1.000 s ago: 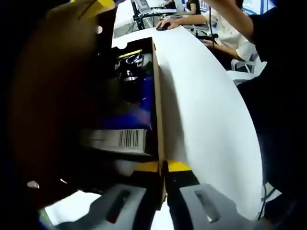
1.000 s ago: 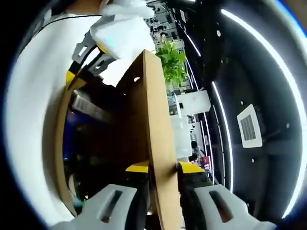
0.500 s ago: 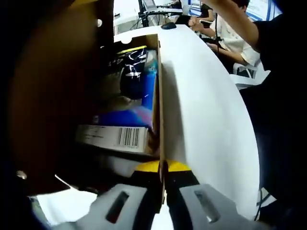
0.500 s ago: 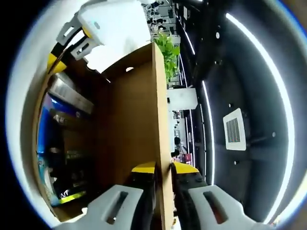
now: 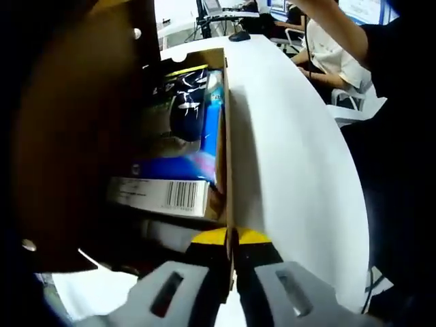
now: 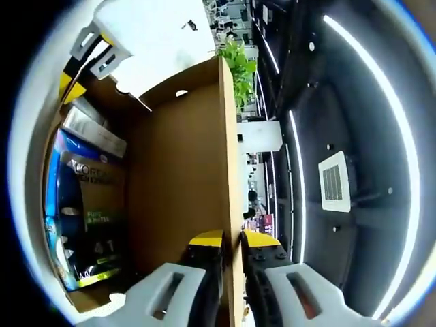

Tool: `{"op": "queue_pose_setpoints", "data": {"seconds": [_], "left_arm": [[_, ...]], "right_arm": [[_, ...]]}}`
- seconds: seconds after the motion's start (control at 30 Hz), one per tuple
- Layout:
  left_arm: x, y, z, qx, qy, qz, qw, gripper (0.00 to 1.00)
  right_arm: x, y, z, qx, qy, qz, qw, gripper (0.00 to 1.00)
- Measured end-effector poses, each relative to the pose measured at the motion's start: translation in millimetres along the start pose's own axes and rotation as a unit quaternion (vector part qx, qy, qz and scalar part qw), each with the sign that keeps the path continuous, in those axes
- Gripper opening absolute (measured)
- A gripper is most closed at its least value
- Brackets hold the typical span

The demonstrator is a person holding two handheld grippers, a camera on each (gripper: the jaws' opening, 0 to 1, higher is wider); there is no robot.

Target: Operate the shoe box by opening the lid, removing the specified soft item, and placing it in the target area until the item is outside and the box remains undamaged.

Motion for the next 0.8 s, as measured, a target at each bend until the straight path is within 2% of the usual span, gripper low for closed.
{"op": "queue_pose_setpoints", "data": {"seconds": [0.1,0.17,0.8], "left_arm": [[0,1.6,-0.2,0.001,0.000,-0.001,1.0000,0.02],[1,5.6,1.2,0.002,0.000,-0.001,1.0000,0.02],[-1,3.1,-0.8,-0.001,-0.002,0.000,1.0000,0.02]], "right_arm": [[3,-2,-0.5,0.007,-0.001,0.010,0.9999,0.07],[6,-4,-1.4,-0.005,-0.001,0.024,0.9997,0.07],[34,-13,-8.8,0.011,-0.011,0.085,0.9962,0.06]]}}
Point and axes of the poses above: the point that each gripper's makers call its tool centre point, and the gripper's own axes: x roughly forward along the fingers, y roughly to its left, z roughly out of its top, the point moved 3 cm from there along -x, roughly backward along the fingers, and after that the axes turned 4 degrees about x, right-handed, at the moved point
